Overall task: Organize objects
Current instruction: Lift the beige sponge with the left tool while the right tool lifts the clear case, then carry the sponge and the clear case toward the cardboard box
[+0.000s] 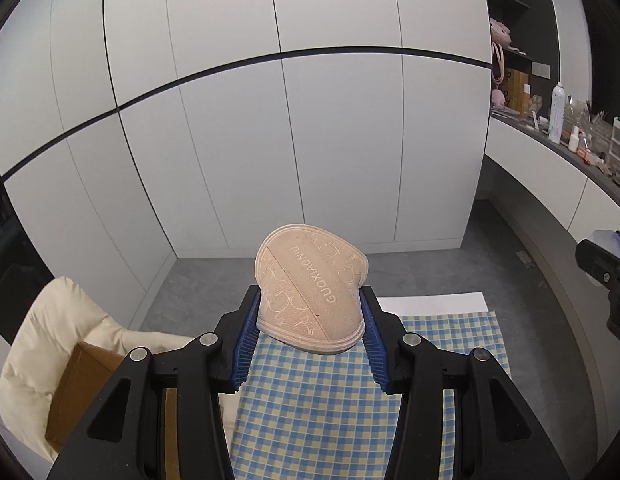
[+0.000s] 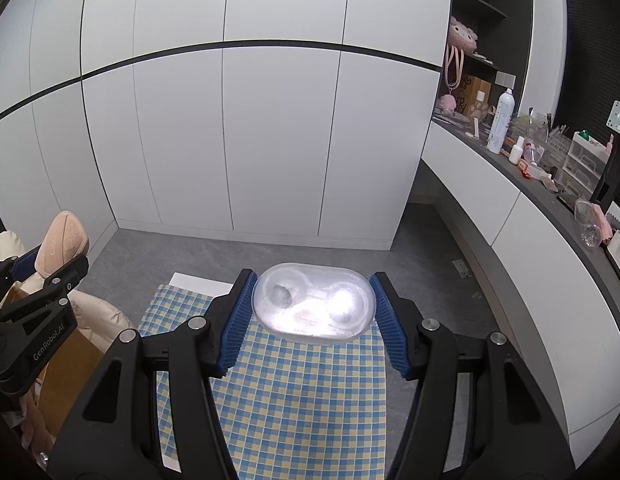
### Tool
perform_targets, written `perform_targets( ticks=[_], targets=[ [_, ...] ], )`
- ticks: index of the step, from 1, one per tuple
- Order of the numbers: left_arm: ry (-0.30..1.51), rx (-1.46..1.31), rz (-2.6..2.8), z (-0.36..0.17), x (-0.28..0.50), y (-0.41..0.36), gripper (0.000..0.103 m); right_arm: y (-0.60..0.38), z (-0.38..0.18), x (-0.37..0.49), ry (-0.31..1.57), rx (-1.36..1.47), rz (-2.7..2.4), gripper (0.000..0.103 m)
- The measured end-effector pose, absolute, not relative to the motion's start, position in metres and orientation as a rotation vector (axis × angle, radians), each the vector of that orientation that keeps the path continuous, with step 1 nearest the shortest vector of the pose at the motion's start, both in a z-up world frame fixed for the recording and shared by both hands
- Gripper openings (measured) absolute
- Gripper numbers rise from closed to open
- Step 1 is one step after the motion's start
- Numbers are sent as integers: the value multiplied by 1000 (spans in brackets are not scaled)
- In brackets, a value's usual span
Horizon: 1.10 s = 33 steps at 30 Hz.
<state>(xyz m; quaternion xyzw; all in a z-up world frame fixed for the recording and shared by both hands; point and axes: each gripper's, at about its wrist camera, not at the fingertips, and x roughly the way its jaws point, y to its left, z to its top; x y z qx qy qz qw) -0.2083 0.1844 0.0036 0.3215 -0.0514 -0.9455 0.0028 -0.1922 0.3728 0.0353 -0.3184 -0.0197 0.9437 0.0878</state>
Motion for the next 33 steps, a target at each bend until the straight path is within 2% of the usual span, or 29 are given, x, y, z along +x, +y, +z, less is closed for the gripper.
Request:
perform_targets(
  ticks=[10, 15, 33],
  targets=[
    [-96, 1050, -2962, -10, -196, 177, 47, 379, 15, -183, -32, -1006, 2808, 61],
    [-176, 1014, -2927, -18, -173, 178, 47, 375, 8, -165, -38, -1012, 2804, 61],
    [-232, 983, -2942, -35, -65, 182, 47, 350, -23, -80, -22, -1087, 2856, 61]
  ],
)
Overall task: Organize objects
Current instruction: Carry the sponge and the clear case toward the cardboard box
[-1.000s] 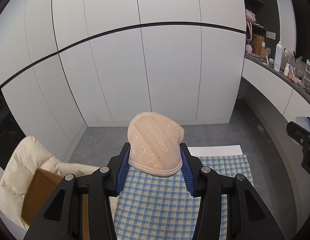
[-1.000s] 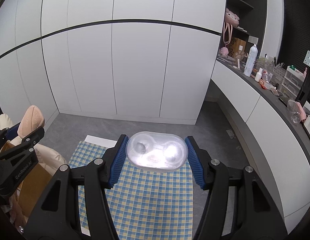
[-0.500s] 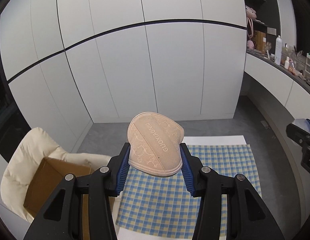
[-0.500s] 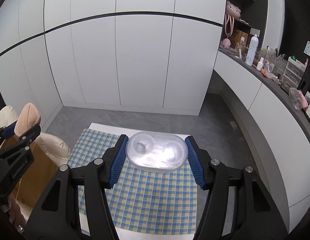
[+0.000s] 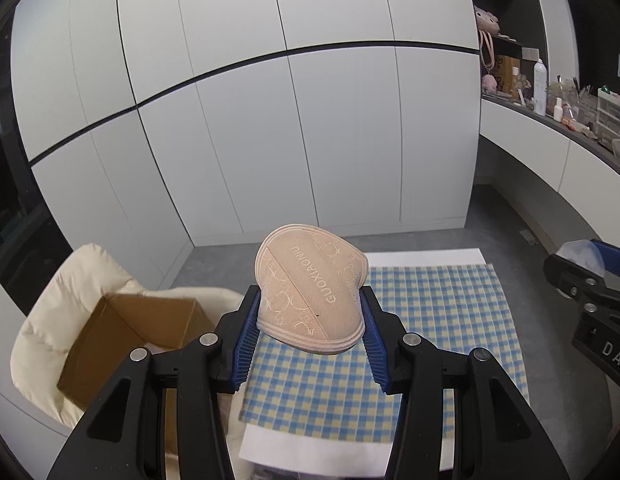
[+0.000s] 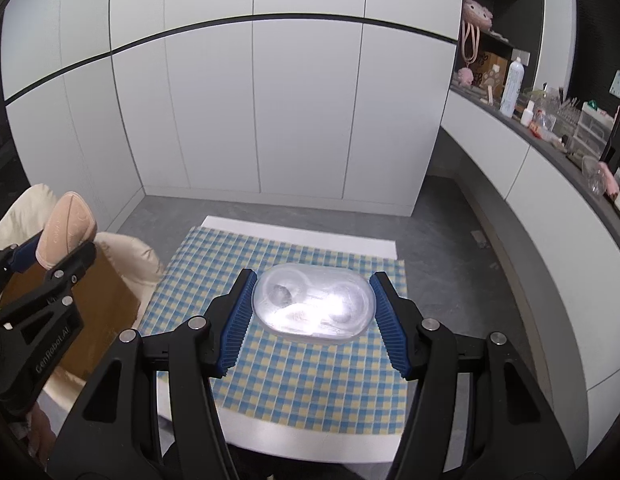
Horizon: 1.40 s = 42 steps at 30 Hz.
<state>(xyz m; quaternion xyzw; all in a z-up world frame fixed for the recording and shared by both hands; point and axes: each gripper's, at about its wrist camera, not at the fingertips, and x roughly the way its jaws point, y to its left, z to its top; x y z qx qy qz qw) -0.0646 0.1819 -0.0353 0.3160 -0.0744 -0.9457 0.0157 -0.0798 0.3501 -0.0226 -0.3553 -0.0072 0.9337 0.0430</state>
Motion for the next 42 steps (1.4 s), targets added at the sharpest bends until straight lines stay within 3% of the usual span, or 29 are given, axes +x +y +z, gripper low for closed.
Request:
perform_targets(
  ticks=[10, 18, 42],
  targets=[
    [-157, 1040, -2955, -44, -4, 172, 47, 342, -42, -30, 52, -1155, 2880, 61],
    [-78, 1103, -2952, -52, 38, 156, 47, 326, -54, 16, -10, -1180, 2911, 61],
    [-144, 1141, -2857, -91, 93, 127, 47, 347, -106, 108, 53, -1377, 2841, 61]
  ],
)
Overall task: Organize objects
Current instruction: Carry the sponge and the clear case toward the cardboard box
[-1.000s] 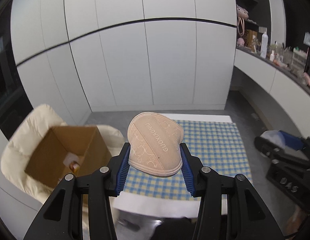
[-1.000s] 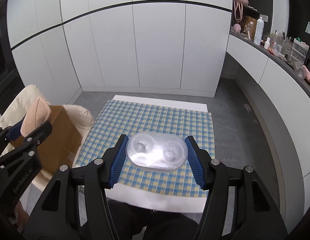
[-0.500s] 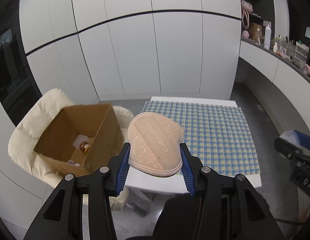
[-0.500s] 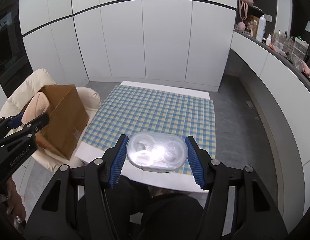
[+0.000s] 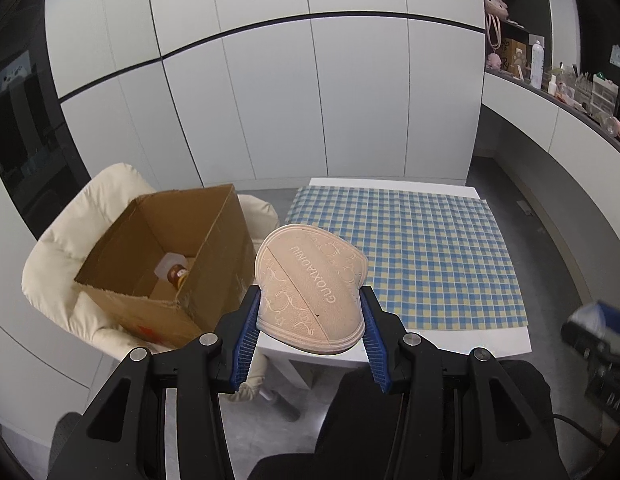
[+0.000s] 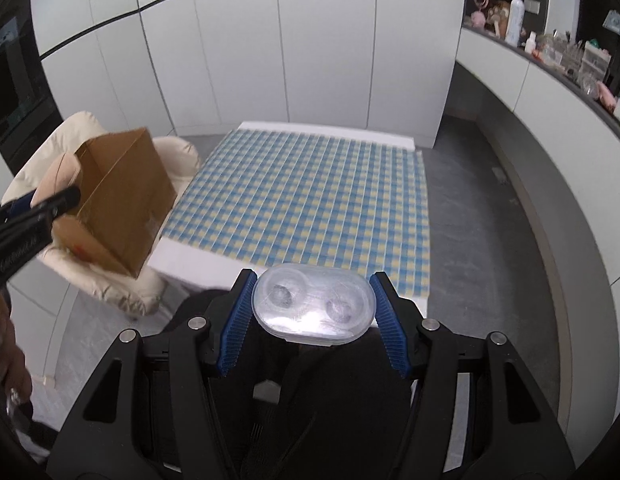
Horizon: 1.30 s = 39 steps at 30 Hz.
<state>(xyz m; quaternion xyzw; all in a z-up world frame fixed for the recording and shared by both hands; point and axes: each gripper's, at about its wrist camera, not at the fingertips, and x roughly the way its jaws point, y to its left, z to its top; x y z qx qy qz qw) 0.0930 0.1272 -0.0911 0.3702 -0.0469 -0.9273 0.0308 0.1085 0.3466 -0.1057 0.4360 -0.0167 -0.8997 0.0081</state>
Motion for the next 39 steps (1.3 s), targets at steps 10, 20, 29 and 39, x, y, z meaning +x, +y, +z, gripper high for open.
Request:
perform_targets(
  ticks=[10, 20, 29, 39],
  targets=[
    [-214, 1169, -2852, -100, 108, 129, 47, 354, -116, 136, -83, 1416, -2781, 61],
    [-222, 1154, -2878, -97, 122, 132, 47, 348, -111, 143, -45, 1393, -2797, 61],
    [-196, 1169, -2866, -98, 122, 126, 47, 347, -111, 144, -45, 1400, -2793, 61],
    [-147, 1163, -2823, -102, 124, 105, 47, 333, -113, 134, -3, 1395, -2761, 61]
  ],
)
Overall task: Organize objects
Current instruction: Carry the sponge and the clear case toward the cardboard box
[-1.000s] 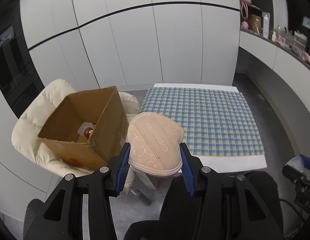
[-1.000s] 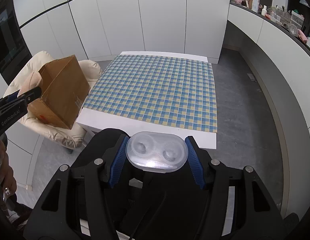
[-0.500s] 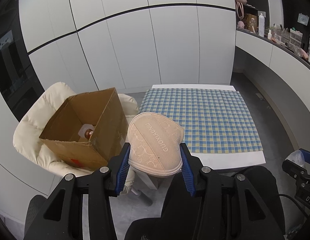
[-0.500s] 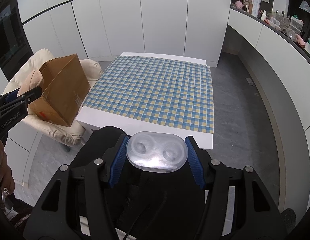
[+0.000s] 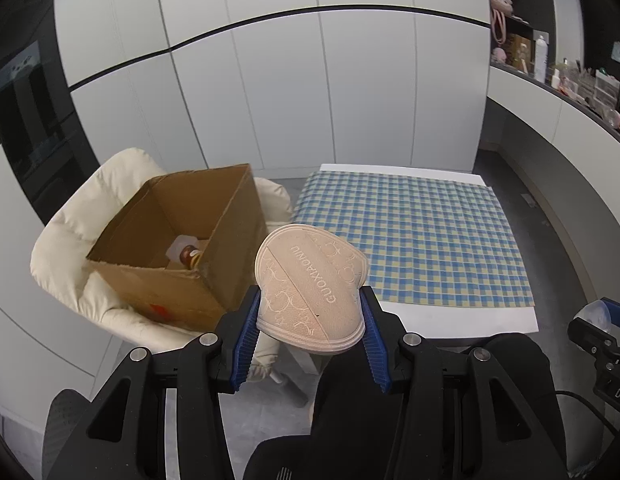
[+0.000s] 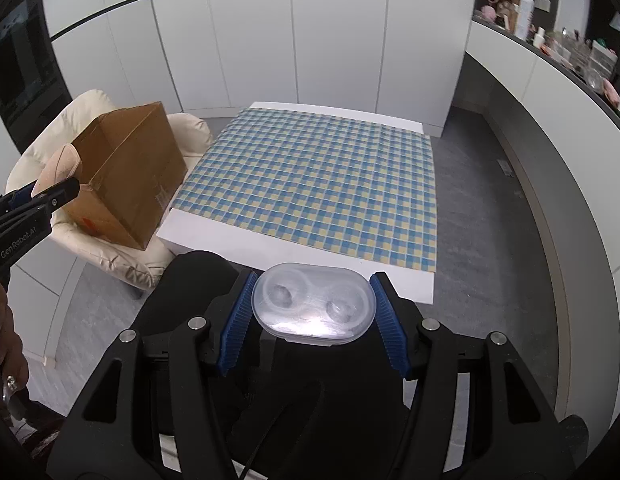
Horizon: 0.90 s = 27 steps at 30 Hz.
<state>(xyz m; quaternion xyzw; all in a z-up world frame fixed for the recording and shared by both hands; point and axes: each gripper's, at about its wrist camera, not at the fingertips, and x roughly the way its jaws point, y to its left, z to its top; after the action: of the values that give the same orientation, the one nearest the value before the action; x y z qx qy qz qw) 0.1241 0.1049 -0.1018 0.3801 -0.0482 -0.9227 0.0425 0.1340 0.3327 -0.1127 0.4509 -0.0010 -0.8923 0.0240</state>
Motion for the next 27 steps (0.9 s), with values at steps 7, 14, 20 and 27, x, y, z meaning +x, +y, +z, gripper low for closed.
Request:
perform_targets(
  ticks=[7, 14, 20, 27],
  targets=[
    [-100, 1150, -2752, -104, 132, 72, 47, 305, -114, 120, 38, 1360, -2708, 61],
    [-37, 1143, -2669, -106, 143, 37, 47, 266, -119, 109, 105, 1323, -2621, 61],
    [1, 1124, -2598, -108, 154, 7, 47, 229, -120, 103, 164, 1289, -2543, 61],
    [65, 1095, -2504, -110, 168, -30, 47, 187, -120, 96, 220, 1252, -2459, 61]
  ],
)
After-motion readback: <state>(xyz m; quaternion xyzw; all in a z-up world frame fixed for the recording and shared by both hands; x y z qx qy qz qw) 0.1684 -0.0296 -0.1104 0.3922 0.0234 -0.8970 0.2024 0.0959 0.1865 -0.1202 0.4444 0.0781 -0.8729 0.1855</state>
